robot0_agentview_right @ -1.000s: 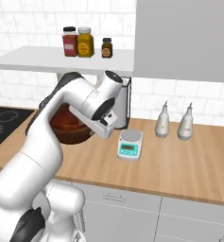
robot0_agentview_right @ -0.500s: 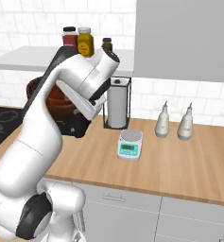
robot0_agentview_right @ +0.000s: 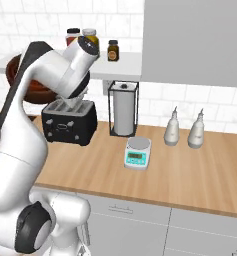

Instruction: Pick up the bowls on the counter and stack them on top of one another in the open cabinet. Place the smaller bowl on top of the larger bowl.

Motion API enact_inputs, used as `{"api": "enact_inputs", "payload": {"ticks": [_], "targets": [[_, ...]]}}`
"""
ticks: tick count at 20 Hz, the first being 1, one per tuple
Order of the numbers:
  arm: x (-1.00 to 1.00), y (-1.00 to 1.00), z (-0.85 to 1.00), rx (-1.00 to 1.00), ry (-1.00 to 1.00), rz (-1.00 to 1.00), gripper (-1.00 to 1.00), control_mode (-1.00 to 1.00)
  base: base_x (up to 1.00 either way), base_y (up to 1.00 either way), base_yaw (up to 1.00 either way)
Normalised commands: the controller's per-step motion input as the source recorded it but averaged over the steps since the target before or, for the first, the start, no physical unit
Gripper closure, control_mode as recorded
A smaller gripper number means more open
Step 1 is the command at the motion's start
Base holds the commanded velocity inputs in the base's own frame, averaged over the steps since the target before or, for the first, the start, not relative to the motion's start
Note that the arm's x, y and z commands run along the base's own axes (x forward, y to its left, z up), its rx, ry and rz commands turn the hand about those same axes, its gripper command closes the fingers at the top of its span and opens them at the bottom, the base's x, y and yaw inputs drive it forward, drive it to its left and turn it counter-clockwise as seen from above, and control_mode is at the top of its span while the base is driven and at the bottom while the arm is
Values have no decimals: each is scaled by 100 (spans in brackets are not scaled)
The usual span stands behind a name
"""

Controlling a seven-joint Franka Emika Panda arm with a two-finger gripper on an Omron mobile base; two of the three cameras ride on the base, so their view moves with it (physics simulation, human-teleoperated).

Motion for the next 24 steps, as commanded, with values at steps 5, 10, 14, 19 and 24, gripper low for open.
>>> {"api": "enact_inputs", "payload": {"ticks": [5, 10, 14, 19, 24], "targets": [[39, 61, 76, 0, -8, -18, 100, -100, 0, 0, 0], [40, 42, 54, 0, 0, -5, 100, -100, 0, 0, 0], [58, 47, 17, -7, 0, -9, 100, -100, 0, 0, 0], [61, 36, 5, -13, 1, -14, 100, -100, 0, 0, 0], [43, 7, 15, -2, 4, -6, 100, -100, 0, 0, 0]]}}
